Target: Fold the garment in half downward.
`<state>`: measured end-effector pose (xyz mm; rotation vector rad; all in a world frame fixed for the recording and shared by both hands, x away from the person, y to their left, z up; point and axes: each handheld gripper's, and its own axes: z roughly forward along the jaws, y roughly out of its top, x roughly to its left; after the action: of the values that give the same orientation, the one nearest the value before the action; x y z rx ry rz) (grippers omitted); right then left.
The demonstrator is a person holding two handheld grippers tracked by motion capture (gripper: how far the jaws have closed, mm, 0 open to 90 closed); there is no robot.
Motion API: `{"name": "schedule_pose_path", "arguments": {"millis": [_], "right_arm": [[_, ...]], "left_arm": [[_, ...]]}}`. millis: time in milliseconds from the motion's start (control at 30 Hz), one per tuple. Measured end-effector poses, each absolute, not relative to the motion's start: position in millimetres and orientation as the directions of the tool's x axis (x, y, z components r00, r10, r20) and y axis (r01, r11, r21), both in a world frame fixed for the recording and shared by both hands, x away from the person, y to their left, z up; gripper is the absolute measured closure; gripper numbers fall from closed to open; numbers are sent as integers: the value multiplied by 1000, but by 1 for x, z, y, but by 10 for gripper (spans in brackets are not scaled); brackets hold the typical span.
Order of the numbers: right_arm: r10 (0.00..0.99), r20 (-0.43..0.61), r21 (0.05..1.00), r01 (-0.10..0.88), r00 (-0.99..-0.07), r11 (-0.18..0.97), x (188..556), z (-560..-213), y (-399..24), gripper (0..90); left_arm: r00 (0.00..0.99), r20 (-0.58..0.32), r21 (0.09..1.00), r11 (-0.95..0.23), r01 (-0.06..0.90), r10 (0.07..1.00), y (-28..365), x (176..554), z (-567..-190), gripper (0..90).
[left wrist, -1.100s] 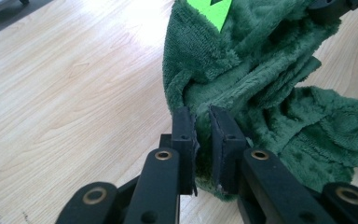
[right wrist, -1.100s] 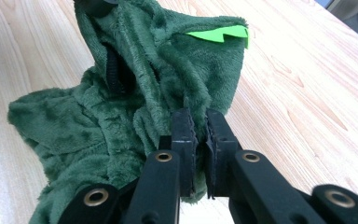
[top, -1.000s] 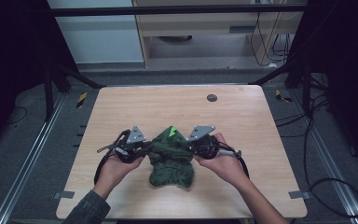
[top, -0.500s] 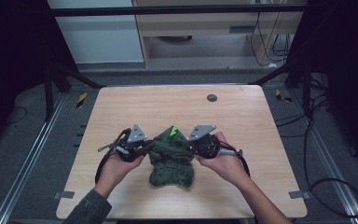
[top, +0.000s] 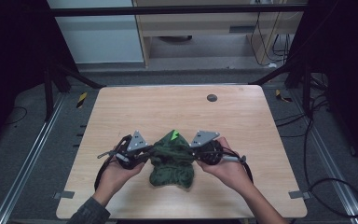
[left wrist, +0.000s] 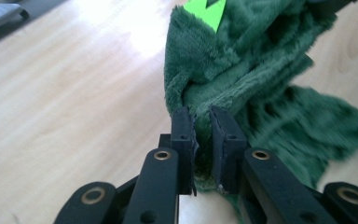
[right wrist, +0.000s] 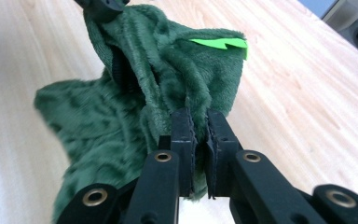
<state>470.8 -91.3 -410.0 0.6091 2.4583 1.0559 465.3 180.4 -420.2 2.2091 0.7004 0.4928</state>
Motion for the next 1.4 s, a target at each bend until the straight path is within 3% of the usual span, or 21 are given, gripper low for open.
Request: {"name": "schedule_pose_path", "arguments": {"millis": [267,400,500,600,833,933,1400], "right_arm": [[529,-180,747,235,-829,622,448,-430,-94,820],[513,-185,735,228,-838,638,439,-443,-93,816],[496,-176,729,226,-850,646,435,-448,-92,802],[490,-181,726,220,-853,651,434,-449,-91,801],[484,-180,726,216,-856,653,434,-449,-92,795],[481,-184,723,214,-857,656,434,-449,-92,789],[474,-174,724,214,-863,656,431,-454,-93,795]], "left_arm": [[788,95,750,-564,345,608,184,443,-444,788],[786,77,746,-559,363,614,184,437,-452,741],[776,81,757,-545,361,626,188,431,-444,616],[775,78,769,-532,353,627,190,430,-436,591],[758,93,786,-515,343,646,191,448,-417,607],[752,58,791,-490,367,657,187,464,-415,650],[791,-4,722,-546,425,612,161,485,-426,614]]}}
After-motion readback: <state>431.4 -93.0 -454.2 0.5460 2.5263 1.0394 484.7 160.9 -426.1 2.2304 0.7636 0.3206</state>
